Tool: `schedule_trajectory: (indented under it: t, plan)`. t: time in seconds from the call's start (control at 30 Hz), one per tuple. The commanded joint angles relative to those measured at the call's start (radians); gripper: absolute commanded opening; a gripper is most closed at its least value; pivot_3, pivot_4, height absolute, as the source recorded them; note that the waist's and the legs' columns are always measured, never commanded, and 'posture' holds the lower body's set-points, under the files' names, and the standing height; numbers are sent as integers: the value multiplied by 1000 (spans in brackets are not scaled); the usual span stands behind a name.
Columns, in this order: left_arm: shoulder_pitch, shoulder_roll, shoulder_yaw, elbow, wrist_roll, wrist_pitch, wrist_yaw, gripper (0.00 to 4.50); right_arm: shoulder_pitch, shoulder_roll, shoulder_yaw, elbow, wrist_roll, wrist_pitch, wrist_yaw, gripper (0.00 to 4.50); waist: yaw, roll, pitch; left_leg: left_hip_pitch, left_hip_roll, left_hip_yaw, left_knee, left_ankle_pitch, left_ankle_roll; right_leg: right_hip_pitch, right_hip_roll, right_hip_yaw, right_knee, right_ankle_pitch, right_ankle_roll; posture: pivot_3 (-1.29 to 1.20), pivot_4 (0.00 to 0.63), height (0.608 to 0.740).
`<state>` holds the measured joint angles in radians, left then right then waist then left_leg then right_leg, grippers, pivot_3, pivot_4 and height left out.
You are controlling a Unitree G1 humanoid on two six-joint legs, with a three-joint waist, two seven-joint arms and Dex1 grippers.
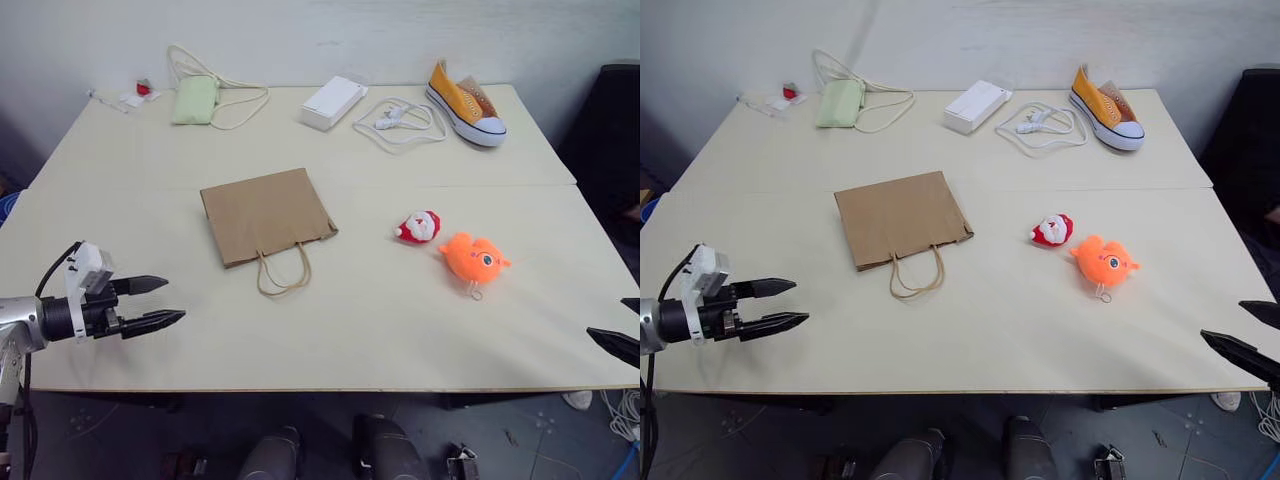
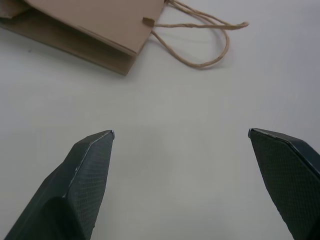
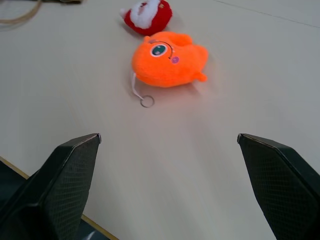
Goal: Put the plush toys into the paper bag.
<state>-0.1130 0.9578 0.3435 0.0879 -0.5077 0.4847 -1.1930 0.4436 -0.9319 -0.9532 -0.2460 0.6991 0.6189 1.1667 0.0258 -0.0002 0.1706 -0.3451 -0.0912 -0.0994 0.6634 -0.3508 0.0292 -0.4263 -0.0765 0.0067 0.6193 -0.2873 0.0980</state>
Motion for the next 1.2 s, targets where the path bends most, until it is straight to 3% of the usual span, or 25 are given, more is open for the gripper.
schedule_trajectory:
  t: [0.03,0.47,0.73,0.83,0.97,1.2]
  plan:
    - [-20,25,39,-11,0,-16,17,4500,-11,-13,-36,-24,22,11,-2,4466,0,0,0,0,0,0,0,0,0,0,0,0,0,0,0,0,150,740]
    - [16,13,57,-76,-3,0,58,4500,-41,-10,-7,-20,-9,-3,-21,4466,0,0,0,0,0,0,0,0,0,0,0,0,0,0,0,0,150,740]
    - [-45,12,-4,-99,21,-46,54,4500,-49,-3,-6,-36,-23,-15,-36,4466,2,0,0,0,0,0,0,0,0,0,0,0,0,0,0,0,150,740]
    - [-115,18,-64,-82,37,-82,12,4500,-56,-11,-11,-70,13,30,-53,4466,2,0,0,0,0,0,0,0,-1,0,0,0,0,0,0,0,150,740]
    - [-282,-4,-241,-52,142,-243,-86,4500,-63,-27,20,-252,103,90,-55,4466,2,0,0,-1,0,0,1,0,-1,0,0,0,0,0,0,0,150,740]
    - [-512,-137,-440,145,315,-551,-143,4500,-208,-34,224,-464,198,122,-184,4466,0,0,1,-3,0,0,2,1,-1,-2,1,-1,1,0,1,0,150,740]
